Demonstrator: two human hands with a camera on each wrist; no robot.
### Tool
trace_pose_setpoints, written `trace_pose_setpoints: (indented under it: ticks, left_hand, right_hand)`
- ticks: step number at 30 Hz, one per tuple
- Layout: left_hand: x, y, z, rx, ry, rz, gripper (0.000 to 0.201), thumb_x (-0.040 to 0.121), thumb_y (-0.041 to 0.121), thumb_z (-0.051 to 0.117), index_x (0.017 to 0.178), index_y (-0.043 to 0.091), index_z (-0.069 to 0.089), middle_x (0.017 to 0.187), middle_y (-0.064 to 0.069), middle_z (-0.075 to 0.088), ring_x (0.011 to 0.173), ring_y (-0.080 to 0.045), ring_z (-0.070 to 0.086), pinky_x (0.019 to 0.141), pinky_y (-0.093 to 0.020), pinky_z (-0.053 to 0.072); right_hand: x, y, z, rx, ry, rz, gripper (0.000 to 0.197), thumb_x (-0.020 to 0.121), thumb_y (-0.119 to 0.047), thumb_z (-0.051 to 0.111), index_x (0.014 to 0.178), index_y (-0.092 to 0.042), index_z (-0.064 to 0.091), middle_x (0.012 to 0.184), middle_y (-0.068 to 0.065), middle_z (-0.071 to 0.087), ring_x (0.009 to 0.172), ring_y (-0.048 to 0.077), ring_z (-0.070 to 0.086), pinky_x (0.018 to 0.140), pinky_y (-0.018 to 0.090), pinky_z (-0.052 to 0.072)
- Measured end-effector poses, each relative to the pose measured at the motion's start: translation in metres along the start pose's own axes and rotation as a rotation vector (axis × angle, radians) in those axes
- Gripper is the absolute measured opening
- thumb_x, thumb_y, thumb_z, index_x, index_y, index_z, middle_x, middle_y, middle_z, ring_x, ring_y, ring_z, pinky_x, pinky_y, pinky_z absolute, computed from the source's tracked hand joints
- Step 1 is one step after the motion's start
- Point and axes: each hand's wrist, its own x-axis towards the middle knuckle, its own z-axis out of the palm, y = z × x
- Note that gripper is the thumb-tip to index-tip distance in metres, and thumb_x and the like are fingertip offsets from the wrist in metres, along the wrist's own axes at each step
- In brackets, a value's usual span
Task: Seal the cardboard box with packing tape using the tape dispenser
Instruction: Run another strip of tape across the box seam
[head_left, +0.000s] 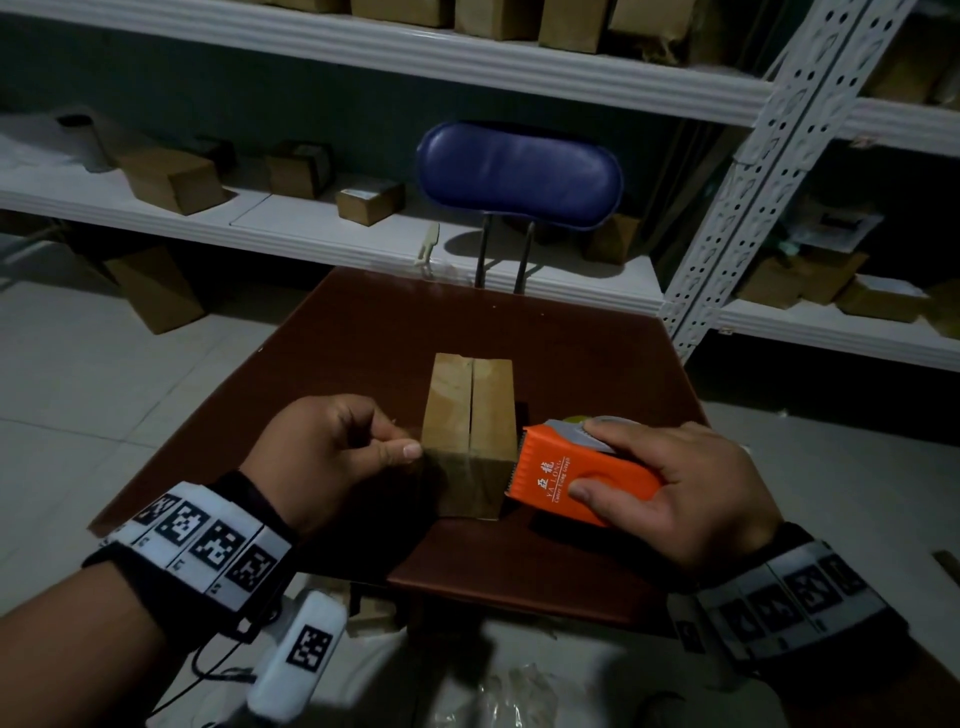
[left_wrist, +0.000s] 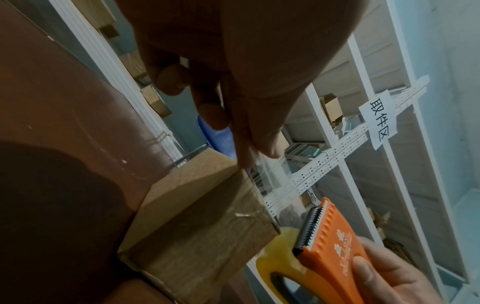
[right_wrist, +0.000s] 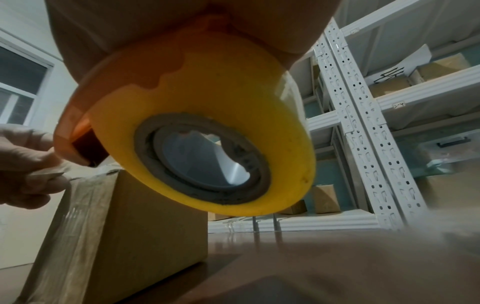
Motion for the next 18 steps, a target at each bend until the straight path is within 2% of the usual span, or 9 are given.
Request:
trace_pose_setpoints:
  ticks: [1, 4, 7, 10, 13, 18]
  left_hand:
    - [0.001, -0.002, 0.001, -0.003, 0.004, -0.011, 0.023, 0.075, 0.026, 0.081, 0.062, 0.029, 0.063, 0.076, 0.020, 0.071, 0.069, 0.001, 0.066, 0.061, -0.013, 0.044]
    - [0.004, -0.006, 0.003, 0.009, 0.009, -0.027, 0.022, 0.075, 0.028, 0.081, 0.063, 0.028, 0.063, 0.072, 0.013, 0.072, 0.069, 0.000, 0.066, 0.063, -0.021, 0.045]
    - [0.005, -0.007, 0.006, 0.009, 0.009, -0.043, 0.020, 0.076, 0.027, 0.081, 0.065, 0.027, 0.065, 0.072, 0.015, 0.072, 0.070, 0.003, 0.066, 0.063, -0.018, 0.044]
    - [0.007, -0.007, 0.010, 0.031, 0.006, -0.059, 0.019, 0.077, 0.027, 0.081, 0.066, 0.027, 0.066, 0.072, 0.010, 0.073, 0.071, 0.004, 0.066, 0.063, -0.018, 0.047]
    - [0.008, -0.008, 0.011, 0.059, 0.020, -0.059, 0.017, 0.078, 0.029, 0.080, 0.068, 0.028, 0.066, 0.074, 0.011, 0.073, 0.072, 0.005, 0.066, 0.065, -0.019, 0.050]
    - [0.010, -0.007, 0.008, 0.172, 0.025, -0.040, 0.020, 0.080, 0.036, 0.078, 0.068, 0.032, 0.062, 0.071, 0.017, 0.069, 0.069, 0.009, 0.062, 0.056, -0.007, 0.040]
  right_hand:
    - [0.000, 0.000, 0.001, 0.000, -0.002, 0.006, 0.063, 0.079, -0.073, 0.056, 0.125, -0.032, 0.068, 0.115, -0.011, 0.075, 0.103, 0.000, 0.048, 0.075, 0.013, 0.035]
    - [0.001, 0.001, 0.003, -0.015, -0.012, 0.028, 0.063, 0.079, -0.074, 0.056, 0.124, -0.033, 0.068, 0.114, -0.012, 0.075, 0.095, 0.000, 0.057, 0.075, 0.022, 0.039]
    - [0.002, 0.000, 0.004, -0.045, -0.037, 0.050, 0.064, 0.079, -0.076, 0.054, 0.125, -0.034, 0.068, 0.115, -0.012, 0.075, 0.088, 0.006, 0.067, 0.076, 0.023, 0.040]
    - [0.003, 0.000, 0.007, -0.075, -0.071, 0.070, 0.066, 0.080, -0.077, 0.054, 0.128, -0.034, 0.066, 0.118, -0.012, 0.073, 0.092, 0.008, 0.068, 0.078, 0.024, 0.040]
    - [0.004, -0.001, 0.010, -0.086, -0.079, 0.082, 0.065, 0.081, -0.074, 0.056, 0.128, -0.030, 0.067, 0.118, -0.010, 0.074, 0.093, 0.012, 0.070, 0.079, 0.027, 0.041]
    - [0.005, -0.002, 0.012, -0.090, -0.088, 0.076, 0.067, 0.083, -0.074, 0.055, 0.129, -0.026, 0.067, 0.118, -0.005, 0.075, 0.095, 0.016, 0.072, 0.081, 0.029, 0.043]
